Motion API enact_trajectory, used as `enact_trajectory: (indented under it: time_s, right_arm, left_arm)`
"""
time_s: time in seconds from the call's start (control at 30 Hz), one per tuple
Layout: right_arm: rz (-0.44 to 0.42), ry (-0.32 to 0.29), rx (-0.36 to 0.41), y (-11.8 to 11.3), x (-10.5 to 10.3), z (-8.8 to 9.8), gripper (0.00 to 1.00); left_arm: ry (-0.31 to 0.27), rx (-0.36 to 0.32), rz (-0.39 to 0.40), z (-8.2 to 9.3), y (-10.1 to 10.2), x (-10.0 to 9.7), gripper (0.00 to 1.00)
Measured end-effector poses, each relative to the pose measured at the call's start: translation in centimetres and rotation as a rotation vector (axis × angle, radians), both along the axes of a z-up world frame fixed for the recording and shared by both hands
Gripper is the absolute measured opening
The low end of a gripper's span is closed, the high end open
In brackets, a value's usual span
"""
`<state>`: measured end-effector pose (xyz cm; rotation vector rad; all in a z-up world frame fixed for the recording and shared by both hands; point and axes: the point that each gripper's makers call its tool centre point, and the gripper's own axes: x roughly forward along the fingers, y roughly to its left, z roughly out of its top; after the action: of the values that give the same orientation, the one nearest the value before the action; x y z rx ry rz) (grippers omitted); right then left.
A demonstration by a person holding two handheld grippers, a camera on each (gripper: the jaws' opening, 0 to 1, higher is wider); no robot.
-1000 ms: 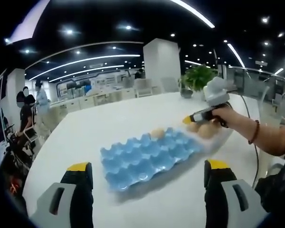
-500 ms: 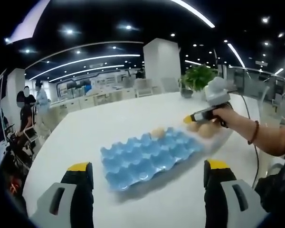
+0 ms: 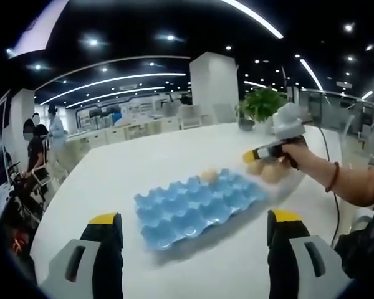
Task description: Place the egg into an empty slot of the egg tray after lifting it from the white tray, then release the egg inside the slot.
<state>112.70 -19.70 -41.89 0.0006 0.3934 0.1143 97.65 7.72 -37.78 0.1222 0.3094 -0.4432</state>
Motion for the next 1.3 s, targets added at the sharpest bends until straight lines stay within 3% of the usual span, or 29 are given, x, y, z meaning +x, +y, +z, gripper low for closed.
enact_trajectory:
  time_s: [0.27, 0.53, 0.87, 1.1, 1.3]
  right_arm:
    - [0.034, -0.051, 0.04, 0.7, 0.5, 1.5, 0.26]
    - [0.06, -0.08, 0.016, 1.5, 1.2, 1.6, 0.26]
    - [0.086, -0.078, -0.005, 1.8, 2.1, 1.6, 0.28]
    - [0.091, -0.037, -0.019, 1.9, 2.1, 0.7, 0.3]
    - [0.095, -0.037, 0.0, 1.7, 2.2, 0.8, 0.29]
  left_arm:
    - [-0.007, -0.003, -0.005, 0.2, -0.1, 0.0, 0.98]
    - [-0.006, -0.002, 0.0, 0.2, 0.0, 0.0, 0.98]
    - [-0.006, 0.004, -0.004, 0.3, -0.1, 0.2, 0.98]
    - [-0.003, 0.009, 0.008, 0.2, 0.4, 0.1, 0.97]
    - [-0.003, 0.005, 0.016, 0.2, 0.7, 0.1, 0.97]
